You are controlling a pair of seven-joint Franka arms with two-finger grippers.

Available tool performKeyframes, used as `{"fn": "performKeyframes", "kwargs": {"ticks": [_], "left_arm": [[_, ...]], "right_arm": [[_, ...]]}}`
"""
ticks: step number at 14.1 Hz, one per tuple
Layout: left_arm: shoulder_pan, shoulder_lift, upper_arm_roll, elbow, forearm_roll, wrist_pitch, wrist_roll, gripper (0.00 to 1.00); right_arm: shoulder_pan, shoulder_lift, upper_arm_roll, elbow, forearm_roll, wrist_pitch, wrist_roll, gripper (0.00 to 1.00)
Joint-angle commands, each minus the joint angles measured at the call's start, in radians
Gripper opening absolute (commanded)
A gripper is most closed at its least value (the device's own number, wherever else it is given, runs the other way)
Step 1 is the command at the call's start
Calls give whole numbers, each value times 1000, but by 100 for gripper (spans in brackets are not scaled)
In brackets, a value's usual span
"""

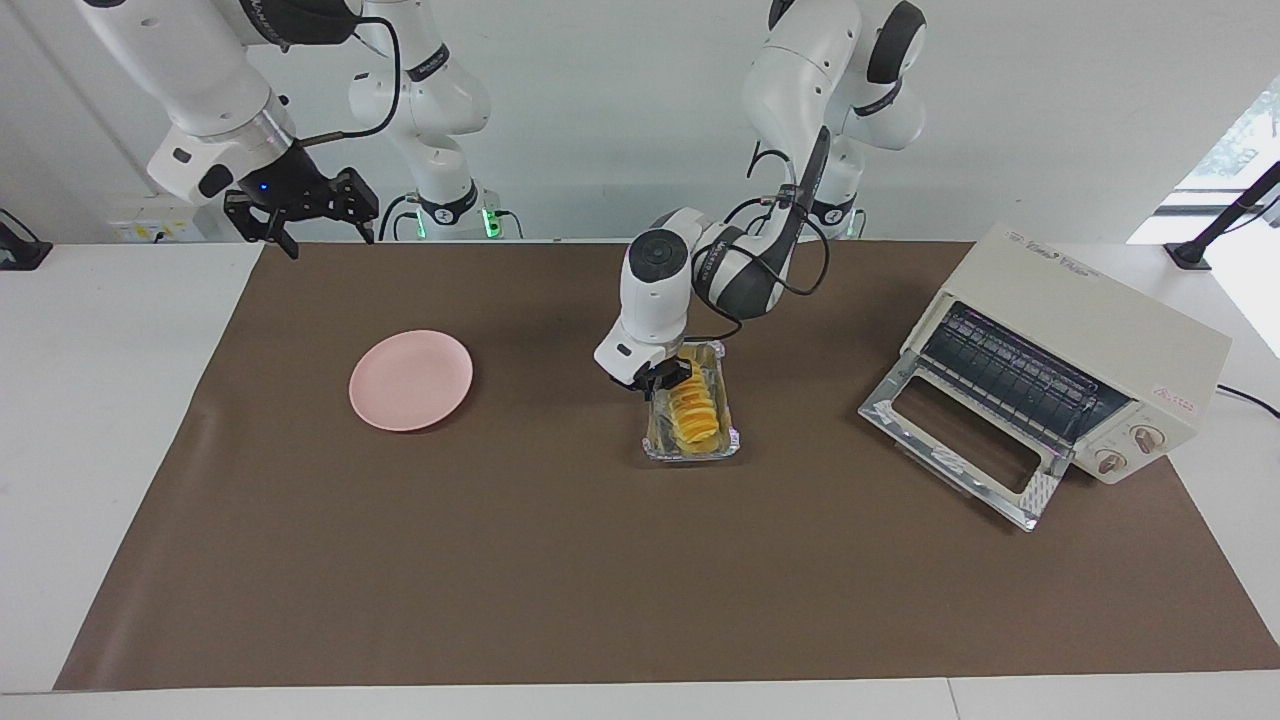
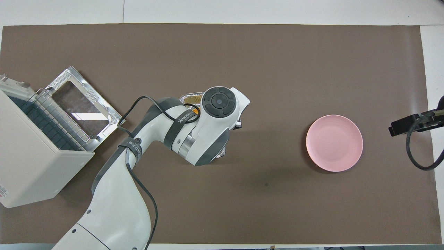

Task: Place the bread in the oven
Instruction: 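Carry the foil tray with the left gripper into the toaster oven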

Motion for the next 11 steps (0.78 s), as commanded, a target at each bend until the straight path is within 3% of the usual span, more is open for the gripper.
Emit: {"fn": "performKeyframes", "kwargs": {"ticks": [1,4,6,11], "left_arm": [[61,-19,17,82,-10,-116,-10,0],[130,-68,104,131,-2,-237,-8,0],[136,-71,223,165,-4,-300,-8,0],[153,-65,431,178,-4,-308,-4,0]], "right_arm": [[-18,23,11,41,-12,9,-29,100],[-25,33,19,76,0,7,-29,100],[-22,41,19,87,2,6,-29,100],[-18,41,13,86,35,1,-24,100]]}}
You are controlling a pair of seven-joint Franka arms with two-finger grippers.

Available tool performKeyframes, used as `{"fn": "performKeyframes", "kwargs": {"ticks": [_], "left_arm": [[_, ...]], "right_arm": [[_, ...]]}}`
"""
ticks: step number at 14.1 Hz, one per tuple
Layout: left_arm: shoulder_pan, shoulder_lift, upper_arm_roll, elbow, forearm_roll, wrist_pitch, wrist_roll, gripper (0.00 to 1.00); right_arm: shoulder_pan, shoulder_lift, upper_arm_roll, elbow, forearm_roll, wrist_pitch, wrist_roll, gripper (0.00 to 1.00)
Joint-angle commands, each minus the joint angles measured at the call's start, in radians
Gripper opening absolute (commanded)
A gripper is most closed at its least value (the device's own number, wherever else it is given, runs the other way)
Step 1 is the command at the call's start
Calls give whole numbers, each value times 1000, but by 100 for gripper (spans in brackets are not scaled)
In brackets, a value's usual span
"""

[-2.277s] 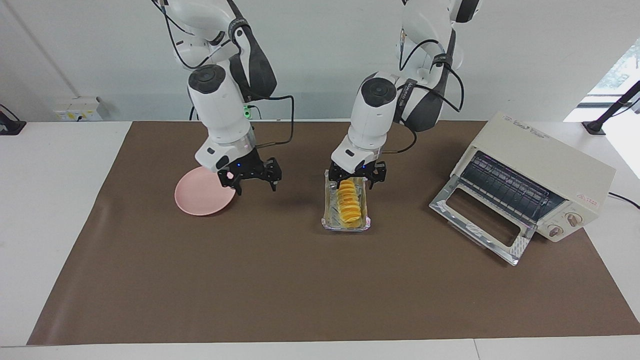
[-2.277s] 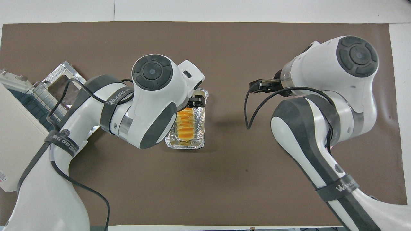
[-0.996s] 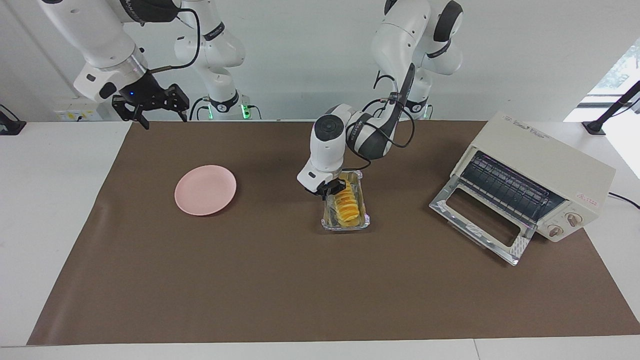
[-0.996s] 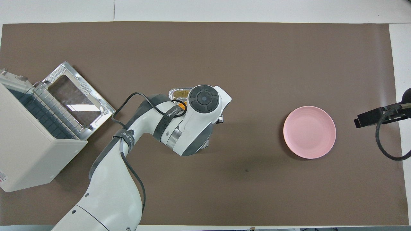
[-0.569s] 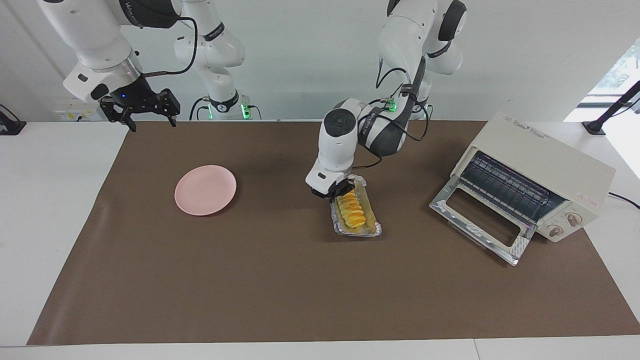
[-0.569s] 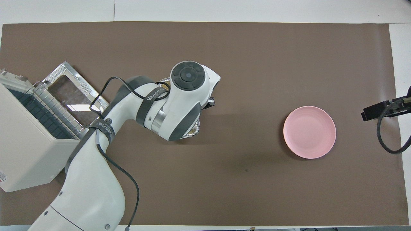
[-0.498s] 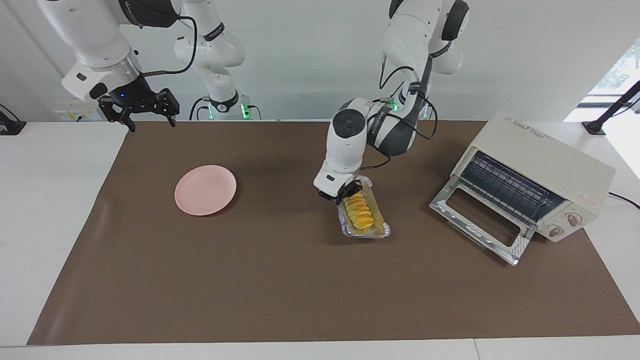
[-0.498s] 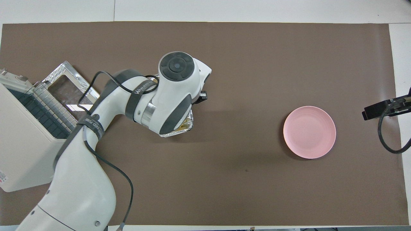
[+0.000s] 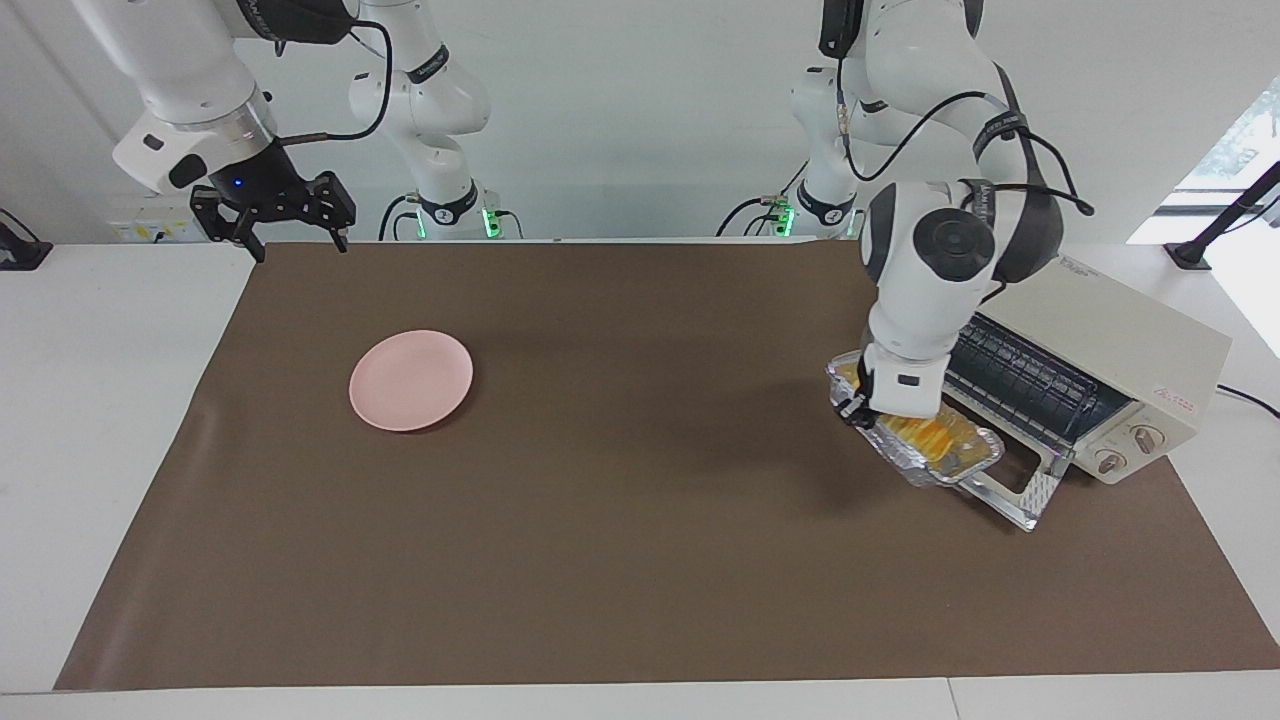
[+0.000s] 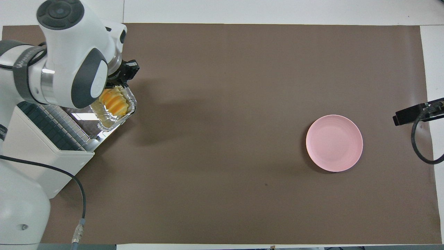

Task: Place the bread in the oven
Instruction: 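Carry the foil tray with the left gripper into the toaster oven, then release the tray inside the oven and raise the left gripper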

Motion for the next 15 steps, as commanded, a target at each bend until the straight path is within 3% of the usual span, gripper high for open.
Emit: {"fn": "performKeyframes", "kwargs": {"ticks": [1,7,15], "left_arm": [[22,12,57,11,-2,-26,-5,0],[131,-18,69,-70,8,-58,1,0],[159,-88,74,-214,66,-54,1,0]], "right_arm": [[-20,16,7,24,39,-12,-22,100],[-14,16,6,21,36,-20,-22,100],[-16,4,7,-14,31,-29,-21,100]]}}
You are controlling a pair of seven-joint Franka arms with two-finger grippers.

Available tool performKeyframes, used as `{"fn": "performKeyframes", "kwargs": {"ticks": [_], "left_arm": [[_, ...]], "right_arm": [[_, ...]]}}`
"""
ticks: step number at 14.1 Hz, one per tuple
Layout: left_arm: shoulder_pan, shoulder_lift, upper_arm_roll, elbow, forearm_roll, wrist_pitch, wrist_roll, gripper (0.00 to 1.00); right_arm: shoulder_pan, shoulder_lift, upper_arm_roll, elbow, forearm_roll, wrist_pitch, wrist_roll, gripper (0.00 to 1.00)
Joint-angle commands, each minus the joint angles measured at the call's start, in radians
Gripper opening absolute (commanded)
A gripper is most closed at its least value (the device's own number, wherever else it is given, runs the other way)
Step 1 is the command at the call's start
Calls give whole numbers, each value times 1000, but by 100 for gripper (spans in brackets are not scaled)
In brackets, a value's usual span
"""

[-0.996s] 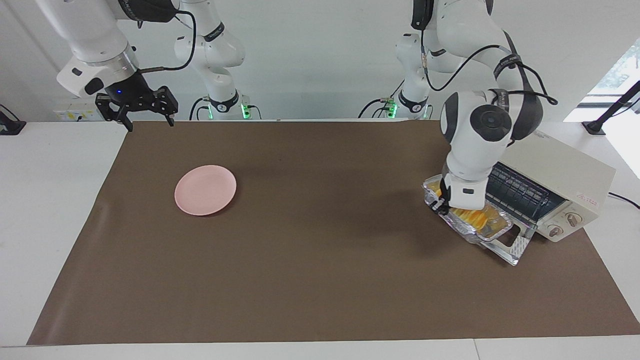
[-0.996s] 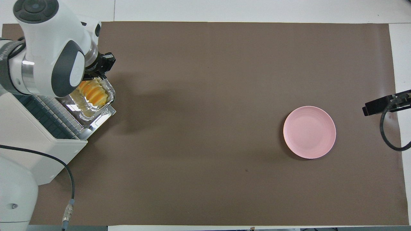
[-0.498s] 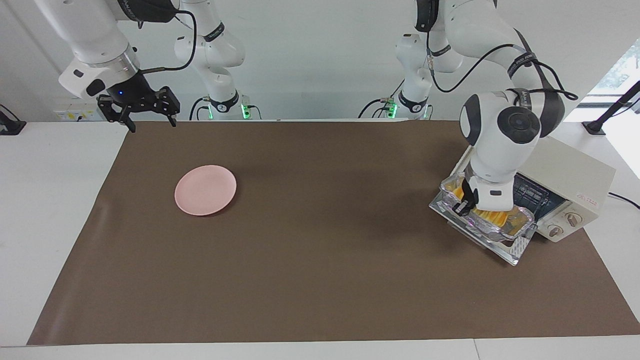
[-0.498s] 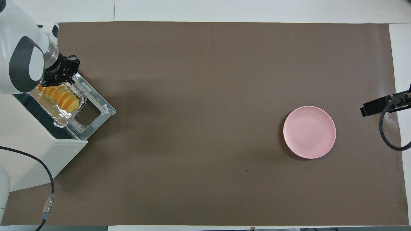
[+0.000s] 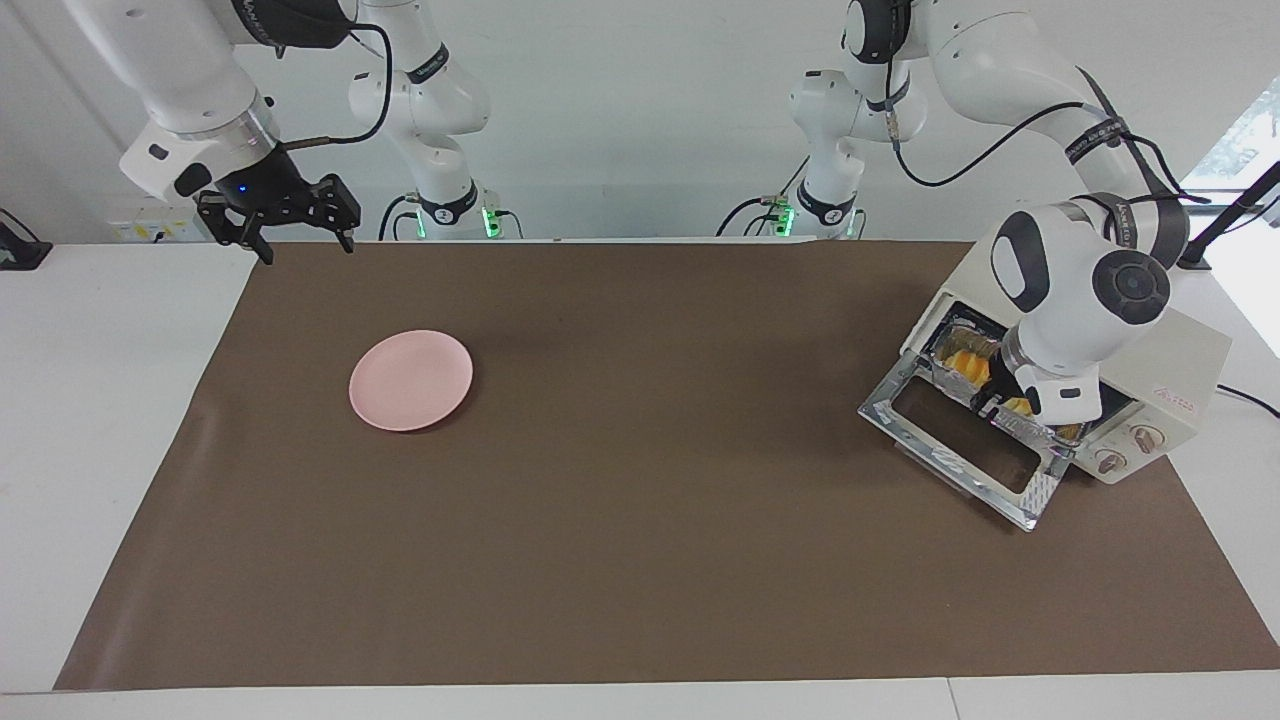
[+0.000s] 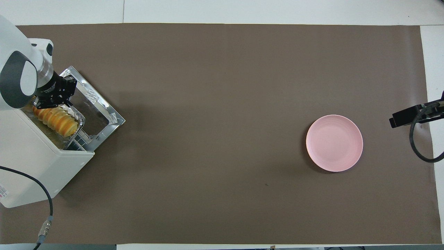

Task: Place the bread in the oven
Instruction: 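Release the tray inside the oven and raise the left gripper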

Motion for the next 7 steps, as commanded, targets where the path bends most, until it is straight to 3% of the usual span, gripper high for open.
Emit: {"fn": "performKeyframes", "kwargs": {"ticks": [1,7], "left_arm": [[4,-56,0,-69,52,-6,1,0],[15,-75,0,-115,62,5,-2,0]], "right_arm": [[-14,-1,12,-7,12,-9,-21,100],[-15,-1,12,-7,12,-9,-21,100]]}}
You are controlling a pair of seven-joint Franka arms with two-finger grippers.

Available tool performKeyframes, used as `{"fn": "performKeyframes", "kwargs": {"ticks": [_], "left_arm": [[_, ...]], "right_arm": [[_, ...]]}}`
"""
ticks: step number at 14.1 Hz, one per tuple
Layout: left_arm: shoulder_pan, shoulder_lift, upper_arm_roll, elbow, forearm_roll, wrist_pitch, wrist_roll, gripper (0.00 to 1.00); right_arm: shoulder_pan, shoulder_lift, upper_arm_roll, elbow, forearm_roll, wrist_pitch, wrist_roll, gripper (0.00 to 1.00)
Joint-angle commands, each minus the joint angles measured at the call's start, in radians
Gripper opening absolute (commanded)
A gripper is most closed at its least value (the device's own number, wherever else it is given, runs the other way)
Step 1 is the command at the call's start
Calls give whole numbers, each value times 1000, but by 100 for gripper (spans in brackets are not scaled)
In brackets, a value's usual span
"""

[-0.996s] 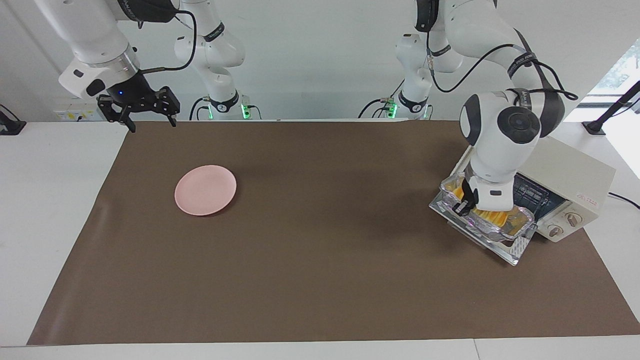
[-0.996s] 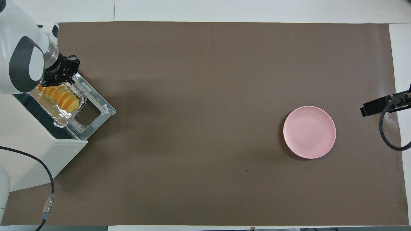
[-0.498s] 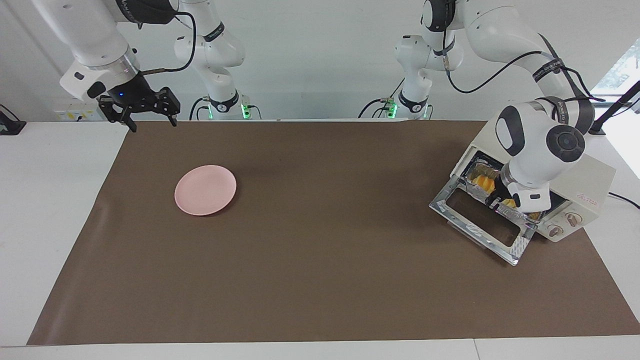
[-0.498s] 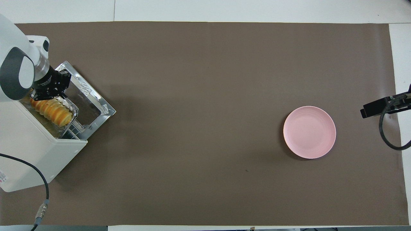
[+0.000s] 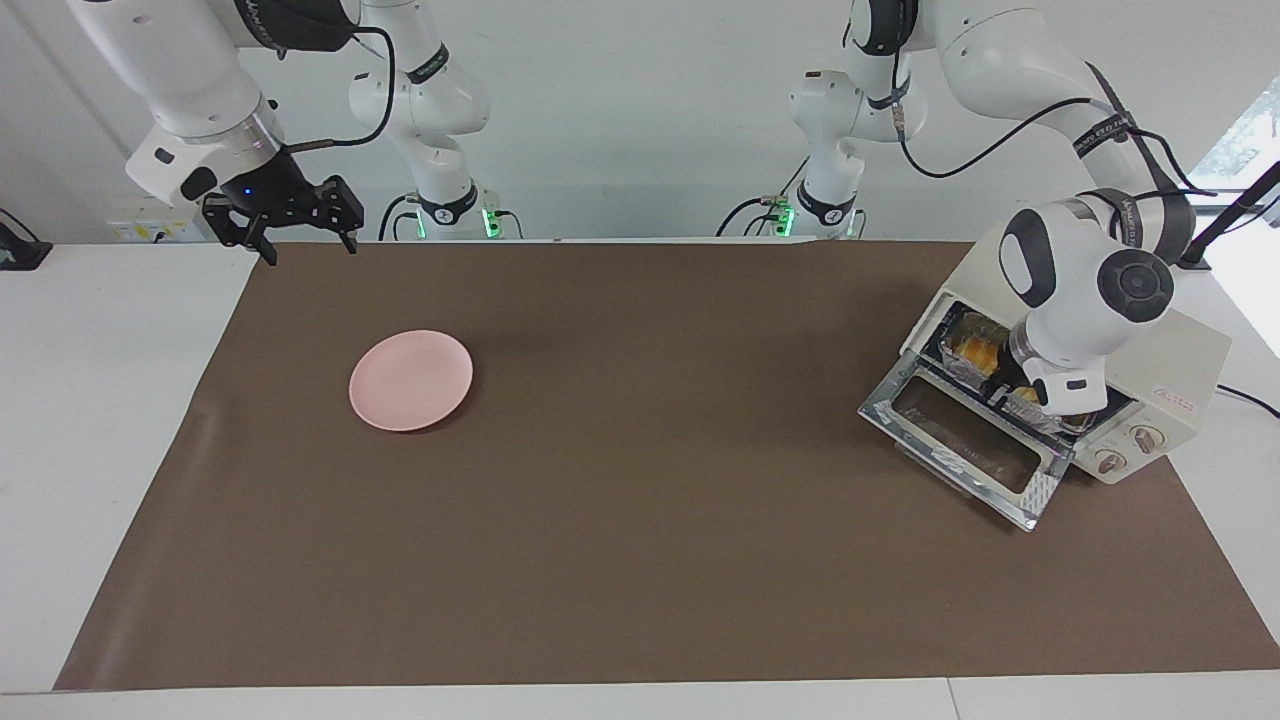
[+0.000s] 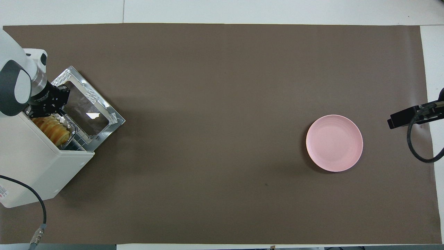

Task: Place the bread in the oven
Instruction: 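Release the tray inside the oven and raise the left gripper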

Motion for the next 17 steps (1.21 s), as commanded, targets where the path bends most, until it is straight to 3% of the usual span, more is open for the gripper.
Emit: {"fn": "performKeyframes", "kwargs": {"ticks": [1,6,7,8,9,10,17], "left_arm": [[1,-47,-3,-55,27,5,-1,0],[-2,-58,-5,-78,32,5,41,0],[-2,-58,-5,-78,32,5,51,8],[-2,-58,-5,-78,32,8,80,32],[-2,-58,-5,-78,32,14,88,74],[-4,-58,-5,-78,30,17,90,100],[-12,-41,-6,-12,26,56,159,100]], "right_arm": [[-15,-2,7,-5,12,-9,-21,100],[-15,-2,9,-5,12,-9,-21,100],[-15,-2,9,-5,12,-9,-21,100],[-15,-2,9,-5,12,-9,-21,100],[-15,-2,7,-5,12,-9,-21,100],[-15,-2,7,-5,12,-9,-21,100],[-15,-2,7,-5,12,-9,-21,100]]}}
